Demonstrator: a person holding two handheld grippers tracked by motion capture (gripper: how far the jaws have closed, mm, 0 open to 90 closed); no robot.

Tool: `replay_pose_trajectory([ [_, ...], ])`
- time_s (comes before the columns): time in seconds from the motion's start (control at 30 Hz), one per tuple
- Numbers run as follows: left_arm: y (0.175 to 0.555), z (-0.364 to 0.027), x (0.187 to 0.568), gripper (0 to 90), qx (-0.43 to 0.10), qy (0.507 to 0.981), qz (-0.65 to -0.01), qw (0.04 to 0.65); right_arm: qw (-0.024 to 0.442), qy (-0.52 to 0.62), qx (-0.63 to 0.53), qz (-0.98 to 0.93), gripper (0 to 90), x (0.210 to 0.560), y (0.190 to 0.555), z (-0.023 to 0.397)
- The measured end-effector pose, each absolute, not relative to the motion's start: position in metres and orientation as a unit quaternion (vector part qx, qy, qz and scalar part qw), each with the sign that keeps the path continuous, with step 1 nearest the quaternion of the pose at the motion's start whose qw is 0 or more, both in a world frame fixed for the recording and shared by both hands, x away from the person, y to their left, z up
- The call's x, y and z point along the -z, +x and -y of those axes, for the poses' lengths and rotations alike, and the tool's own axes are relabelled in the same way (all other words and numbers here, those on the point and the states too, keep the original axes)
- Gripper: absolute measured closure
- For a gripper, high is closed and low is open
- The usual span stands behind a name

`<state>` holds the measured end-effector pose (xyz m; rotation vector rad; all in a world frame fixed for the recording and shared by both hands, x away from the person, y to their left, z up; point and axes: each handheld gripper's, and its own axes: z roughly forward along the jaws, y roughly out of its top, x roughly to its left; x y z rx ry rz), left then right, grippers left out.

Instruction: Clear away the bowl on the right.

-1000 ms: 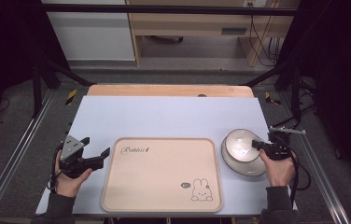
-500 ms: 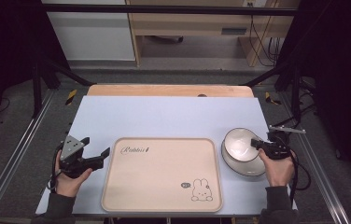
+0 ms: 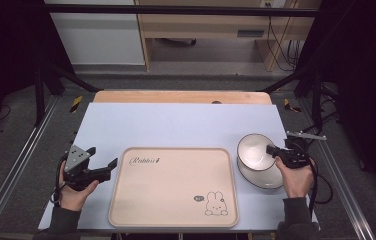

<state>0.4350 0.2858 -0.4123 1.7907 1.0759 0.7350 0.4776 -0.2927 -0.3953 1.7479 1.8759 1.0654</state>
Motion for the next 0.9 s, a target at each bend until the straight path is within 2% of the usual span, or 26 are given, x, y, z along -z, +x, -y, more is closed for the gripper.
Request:
replay_pose_trajectory([
  [0.9, 0.435, -0.285, 0.413, 14.0, -0.296, 0.725, -0.434, 0.445, 0.190, 0.579, -0.411, -0.678, 82.4, 0.369, 0.483, 0.265],
])
